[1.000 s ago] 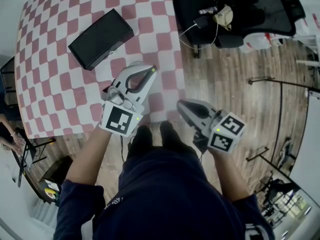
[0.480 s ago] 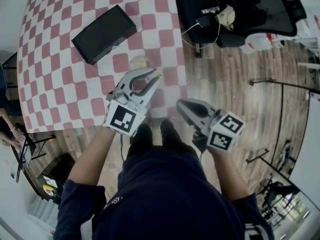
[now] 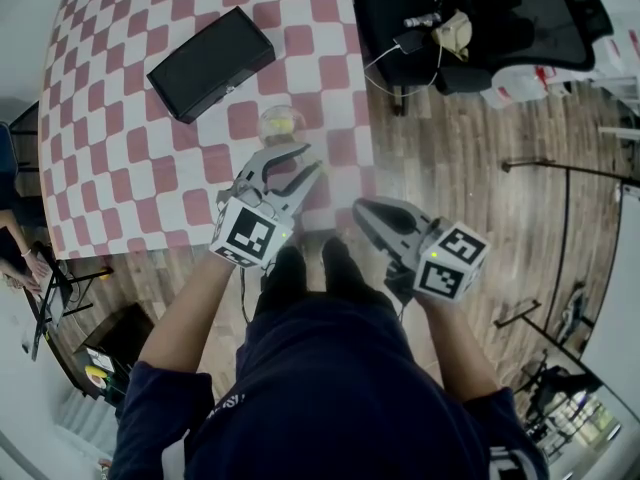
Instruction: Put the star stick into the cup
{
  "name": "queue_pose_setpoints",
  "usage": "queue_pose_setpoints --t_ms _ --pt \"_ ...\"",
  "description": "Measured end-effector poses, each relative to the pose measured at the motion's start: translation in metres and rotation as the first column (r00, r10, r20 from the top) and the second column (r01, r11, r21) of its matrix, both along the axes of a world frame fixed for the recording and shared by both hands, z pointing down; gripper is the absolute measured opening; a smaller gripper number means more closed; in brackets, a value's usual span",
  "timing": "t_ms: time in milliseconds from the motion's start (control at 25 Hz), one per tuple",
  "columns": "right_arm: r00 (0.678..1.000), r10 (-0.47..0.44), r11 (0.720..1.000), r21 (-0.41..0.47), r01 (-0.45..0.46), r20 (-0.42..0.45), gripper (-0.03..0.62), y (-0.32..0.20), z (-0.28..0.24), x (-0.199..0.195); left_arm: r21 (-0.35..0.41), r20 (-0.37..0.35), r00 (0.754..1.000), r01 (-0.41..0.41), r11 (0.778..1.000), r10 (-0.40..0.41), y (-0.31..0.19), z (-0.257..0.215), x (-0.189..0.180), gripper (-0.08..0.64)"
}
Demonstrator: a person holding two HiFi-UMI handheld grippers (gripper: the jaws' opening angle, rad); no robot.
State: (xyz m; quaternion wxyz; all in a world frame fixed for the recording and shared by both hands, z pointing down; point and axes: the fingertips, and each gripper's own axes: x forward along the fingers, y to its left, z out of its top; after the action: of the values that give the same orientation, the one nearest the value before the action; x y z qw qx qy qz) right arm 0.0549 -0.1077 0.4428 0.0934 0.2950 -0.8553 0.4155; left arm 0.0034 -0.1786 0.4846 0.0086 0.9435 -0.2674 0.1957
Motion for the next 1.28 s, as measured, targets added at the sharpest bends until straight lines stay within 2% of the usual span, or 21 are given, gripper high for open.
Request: queue_pose_setpoints --t_ms 400,840,1200,1280 --pt "1.000 -0.004 1.000 0.001 0.004 0.003 0.018 0.004 0.002 0.004 -0.078 0.027 1.000 0.002 0.997 0.000 0.015 0.020 -0.001 0.161" --pt "1.000 -0.016 1.000 0.016 0.016 -0.003 0.018 0.003 -0.001 0.004 -0.161 0.023 1.000 0.021 0.987 -0.017 0.028 0.033 -0.013 0.210" --pt "0.999 -0.038 0.998 0.040 0.038 -0.006 0.018 0.004 -0.008 -0.009 -0.194 -0.005 0.999 0.050 0.980 -0.052 0.032 0.026 -0.032 0.207" --pt "0.999 -0.042 0.998 0.050 0.042 -0.010 0.018 0.004 -0.012 -0.013 -0.197 -0.020 0.998 0.054 0.979 -0.059 0.031 0.019 -0.037 0.186"
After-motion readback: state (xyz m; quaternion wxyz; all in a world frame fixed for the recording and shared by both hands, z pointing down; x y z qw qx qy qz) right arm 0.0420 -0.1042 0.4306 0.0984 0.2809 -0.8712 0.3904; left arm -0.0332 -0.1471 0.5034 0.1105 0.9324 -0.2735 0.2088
